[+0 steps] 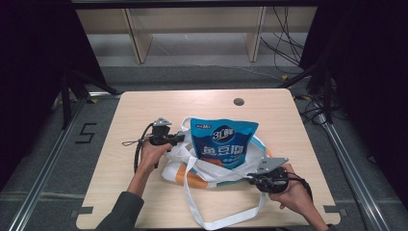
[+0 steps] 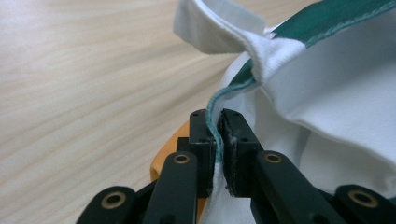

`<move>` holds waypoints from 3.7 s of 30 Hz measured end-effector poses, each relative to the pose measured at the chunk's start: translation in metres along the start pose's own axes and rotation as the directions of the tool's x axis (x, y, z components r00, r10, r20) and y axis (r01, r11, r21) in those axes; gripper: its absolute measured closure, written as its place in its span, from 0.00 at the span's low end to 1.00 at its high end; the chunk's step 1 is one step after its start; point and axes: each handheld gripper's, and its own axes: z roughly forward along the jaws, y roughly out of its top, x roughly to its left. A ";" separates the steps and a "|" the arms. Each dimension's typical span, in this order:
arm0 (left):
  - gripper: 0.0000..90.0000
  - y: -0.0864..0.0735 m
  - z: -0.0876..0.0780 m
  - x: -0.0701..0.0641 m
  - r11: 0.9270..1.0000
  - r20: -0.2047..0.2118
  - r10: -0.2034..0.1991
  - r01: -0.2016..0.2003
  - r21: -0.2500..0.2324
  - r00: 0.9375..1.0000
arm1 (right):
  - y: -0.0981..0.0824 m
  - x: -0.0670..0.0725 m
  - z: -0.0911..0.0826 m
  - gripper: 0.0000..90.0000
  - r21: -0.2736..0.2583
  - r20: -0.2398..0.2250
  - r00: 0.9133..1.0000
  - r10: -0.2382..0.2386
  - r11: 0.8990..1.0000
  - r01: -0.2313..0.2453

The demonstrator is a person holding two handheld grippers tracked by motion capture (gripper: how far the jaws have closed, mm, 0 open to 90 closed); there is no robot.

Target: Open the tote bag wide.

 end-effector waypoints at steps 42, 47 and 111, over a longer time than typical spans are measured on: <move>0.40 -0.015 -0.057 -0.094 0.975 0.164 0.218 -0.206 -0.089 0.962 | 0.026 -0.073 -0.037 0.57 -0.239 0.143 0.957 0.251 0.947 -0.213; 0.65 -0.021 -0.058 -0.105 0.919 0.078 0.395 -0.393 -0.044 0.915 | 0.044 -0.085 -0.015 0.82 -0.253 0.116 0.966 0.233 0.947 -0.198; 0.68 -0.031 -0.036 -0.051 0.985 -0.159 0.171 -0.170 0.022 0.972 | -0.016 0.010 0.003 0.83 0.117 0.012 0.998 0.058 0.991 -0.059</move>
